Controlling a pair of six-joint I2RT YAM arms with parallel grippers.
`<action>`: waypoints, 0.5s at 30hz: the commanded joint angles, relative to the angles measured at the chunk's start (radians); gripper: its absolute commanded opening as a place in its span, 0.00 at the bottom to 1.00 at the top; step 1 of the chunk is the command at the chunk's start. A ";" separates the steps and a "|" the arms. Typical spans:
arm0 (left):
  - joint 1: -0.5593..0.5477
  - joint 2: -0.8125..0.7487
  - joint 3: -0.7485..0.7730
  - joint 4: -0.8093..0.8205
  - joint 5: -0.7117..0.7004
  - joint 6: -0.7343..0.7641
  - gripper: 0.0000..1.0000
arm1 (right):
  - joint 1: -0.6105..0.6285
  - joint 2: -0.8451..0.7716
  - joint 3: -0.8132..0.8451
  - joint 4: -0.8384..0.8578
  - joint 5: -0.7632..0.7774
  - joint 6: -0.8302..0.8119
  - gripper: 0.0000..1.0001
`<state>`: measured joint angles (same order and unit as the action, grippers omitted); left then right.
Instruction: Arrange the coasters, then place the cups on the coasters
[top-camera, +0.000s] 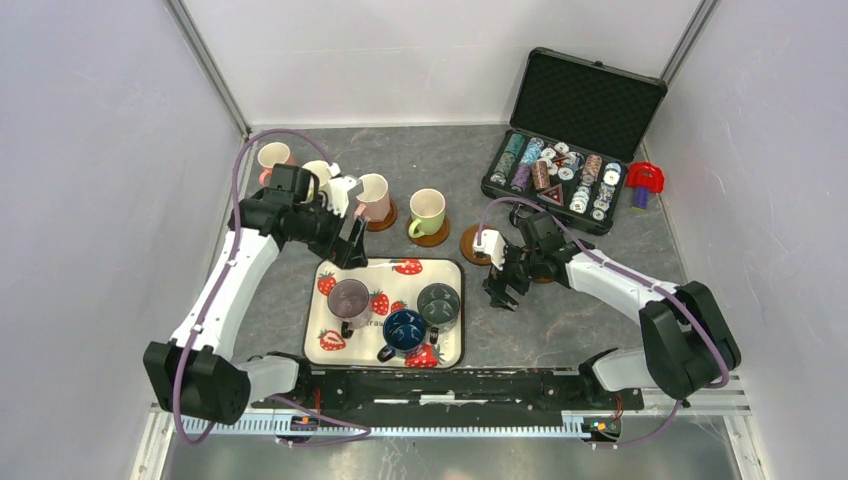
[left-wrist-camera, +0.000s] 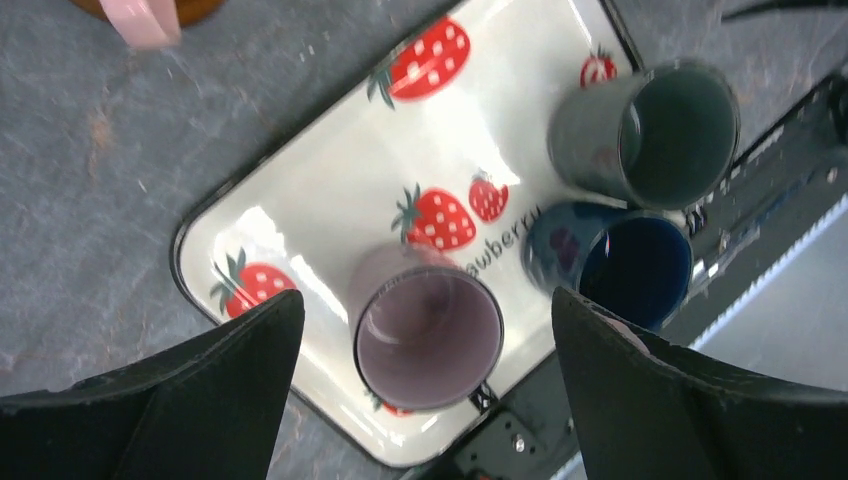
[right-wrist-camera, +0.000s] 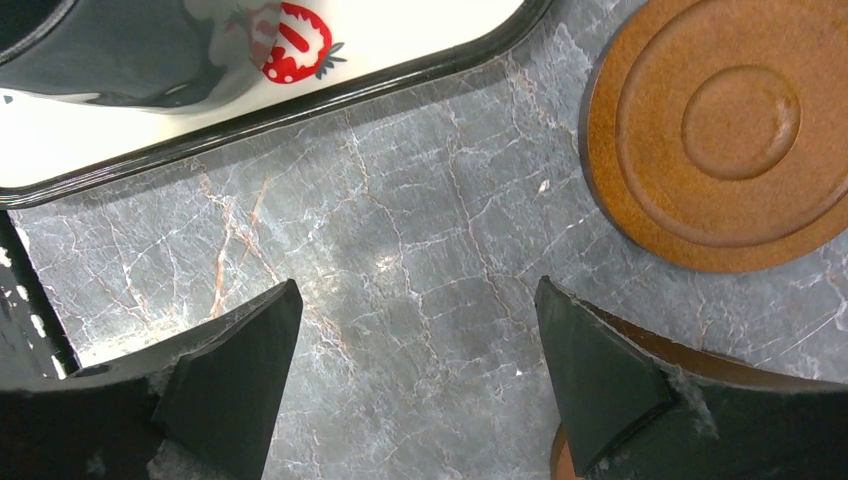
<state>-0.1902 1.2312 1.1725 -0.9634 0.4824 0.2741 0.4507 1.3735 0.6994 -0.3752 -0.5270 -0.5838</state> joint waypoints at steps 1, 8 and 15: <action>0.023 -0.060 0.002 -0.205 0.013 0.168 0.99 | 0.013 -0.035 0.002 0.049 -0.013 -0.031 0.93; 0.029 -0.093 -0.003 -0.440 -0.170 0.319 0.99 | 0.013 -0.022 0.024 0.062 0.031 -0.020 0.95; 0.006 -0.062 -0.095 -0.527 -0.181 0.443 0.90 | 0.013 0.018 0.061 0.063 0.046 -0.011 0.95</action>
<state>-0.1673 1.1557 1.1217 -1.4200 0.3389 0.6090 0.4591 1.3762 0.7063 -0.3450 -0.4934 -0.5991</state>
